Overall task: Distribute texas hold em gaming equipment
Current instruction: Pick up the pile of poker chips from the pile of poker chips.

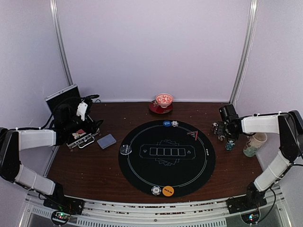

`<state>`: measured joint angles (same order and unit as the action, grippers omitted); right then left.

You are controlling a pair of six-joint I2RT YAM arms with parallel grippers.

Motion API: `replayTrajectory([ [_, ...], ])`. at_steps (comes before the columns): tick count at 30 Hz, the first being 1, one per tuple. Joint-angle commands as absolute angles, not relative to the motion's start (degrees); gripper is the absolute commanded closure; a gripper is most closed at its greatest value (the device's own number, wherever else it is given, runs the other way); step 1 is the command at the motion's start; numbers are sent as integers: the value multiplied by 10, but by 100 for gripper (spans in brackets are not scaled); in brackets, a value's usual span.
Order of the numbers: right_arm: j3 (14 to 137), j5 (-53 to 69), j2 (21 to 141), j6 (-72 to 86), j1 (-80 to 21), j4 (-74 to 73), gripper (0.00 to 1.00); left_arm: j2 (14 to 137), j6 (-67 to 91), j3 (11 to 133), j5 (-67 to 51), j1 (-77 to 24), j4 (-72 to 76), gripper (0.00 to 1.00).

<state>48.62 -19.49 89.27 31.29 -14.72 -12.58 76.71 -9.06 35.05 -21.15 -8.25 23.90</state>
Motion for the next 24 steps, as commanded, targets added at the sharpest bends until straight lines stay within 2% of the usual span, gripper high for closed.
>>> replayTrajectory([
  [1, 507, -184, 914, 298, -131, -132, 18, 764, -91, 360, -218, -83, 250, 2],
  [24, 538, -177, 972, 282, -118, -134, 24, 766, -91, 360, -219, -83, 252, 2],
])
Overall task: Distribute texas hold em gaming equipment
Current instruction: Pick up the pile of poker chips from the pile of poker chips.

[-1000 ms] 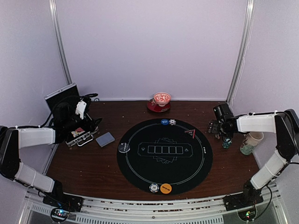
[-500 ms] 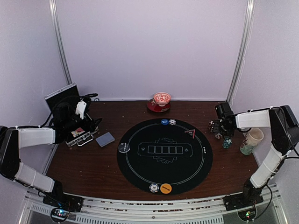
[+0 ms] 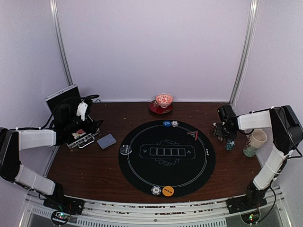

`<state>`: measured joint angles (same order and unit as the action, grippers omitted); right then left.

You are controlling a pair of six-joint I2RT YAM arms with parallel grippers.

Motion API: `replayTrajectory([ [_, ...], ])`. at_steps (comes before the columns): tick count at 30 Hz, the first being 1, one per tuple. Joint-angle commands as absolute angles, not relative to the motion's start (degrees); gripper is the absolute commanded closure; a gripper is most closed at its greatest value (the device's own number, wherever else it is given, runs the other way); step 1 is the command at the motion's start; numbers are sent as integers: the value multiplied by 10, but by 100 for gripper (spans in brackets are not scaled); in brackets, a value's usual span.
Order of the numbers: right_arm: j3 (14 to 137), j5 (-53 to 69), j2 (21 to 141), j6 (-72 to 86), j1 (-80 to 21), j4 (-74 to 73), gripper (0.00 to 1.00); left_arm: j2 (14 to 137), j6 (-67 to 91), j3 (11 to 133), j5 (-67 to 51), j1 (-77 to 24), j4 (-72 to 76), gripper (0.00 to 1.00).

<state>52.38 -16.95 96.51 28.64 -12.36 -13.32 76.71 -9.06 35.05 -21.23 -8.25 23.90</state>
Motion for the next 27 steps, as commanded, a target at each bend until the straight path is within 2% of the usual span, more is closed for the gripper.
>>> replayTrajectory([
  [1, 539, -177, 973, 282, -118, -134, 24, 767, -91, 360, -219, -83, 252, 2],
  [17, 546, -171, 991, 281, -112, -123, 29, 767, -92, 359, -218, -83, 253, 2],
  [27, 548, -161, 1000, 277, -110, -123, 35, 765, -92, 359, -219, -83, 252, 2],
])
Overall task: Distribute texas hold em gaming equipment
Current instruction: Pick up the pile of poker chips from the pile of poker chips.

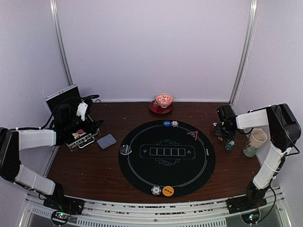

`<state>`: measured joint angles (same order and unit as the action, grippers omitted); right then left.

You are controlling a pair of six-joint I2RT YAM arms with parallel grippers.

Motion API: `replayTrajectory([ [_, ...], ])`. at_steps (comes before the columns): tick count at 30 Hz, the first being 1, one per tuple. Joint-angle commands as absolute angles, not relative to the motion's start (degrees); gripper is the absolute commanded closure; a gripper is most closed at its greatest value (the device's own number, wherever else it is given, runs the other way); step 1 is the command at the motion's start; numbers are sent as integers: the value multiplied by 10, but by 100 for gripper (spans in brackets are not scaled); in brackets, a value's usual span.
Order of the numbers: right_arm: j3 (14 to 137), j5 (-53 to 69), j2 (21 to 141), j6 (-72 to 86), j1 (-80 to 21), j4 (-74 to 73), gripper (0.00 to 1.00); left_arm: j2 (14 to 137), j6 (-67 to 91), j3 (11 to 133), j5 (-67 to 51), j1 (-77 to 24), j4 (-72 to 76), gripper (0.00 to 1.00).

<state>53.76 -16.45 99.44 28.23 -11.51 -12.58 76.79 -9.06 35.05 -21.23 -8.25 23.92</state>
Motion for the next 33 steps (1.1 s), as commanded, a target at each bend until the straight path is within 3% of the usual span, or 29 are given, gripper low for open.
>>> replayTrajectory([
  [1, 548, -161, 1000, 277, -110, -123, 36, 765, -92, 359, -219, -83, 252, 2],
  [17, 549, -160, 1007, 278, -111, -122, 40, 769, -92, 360, -220, -82, 252, 2],
  [33, 548, -157, 1003, 279, -111, -120, 53, 770, -92, 361, -219, -82, 252, 2],
])
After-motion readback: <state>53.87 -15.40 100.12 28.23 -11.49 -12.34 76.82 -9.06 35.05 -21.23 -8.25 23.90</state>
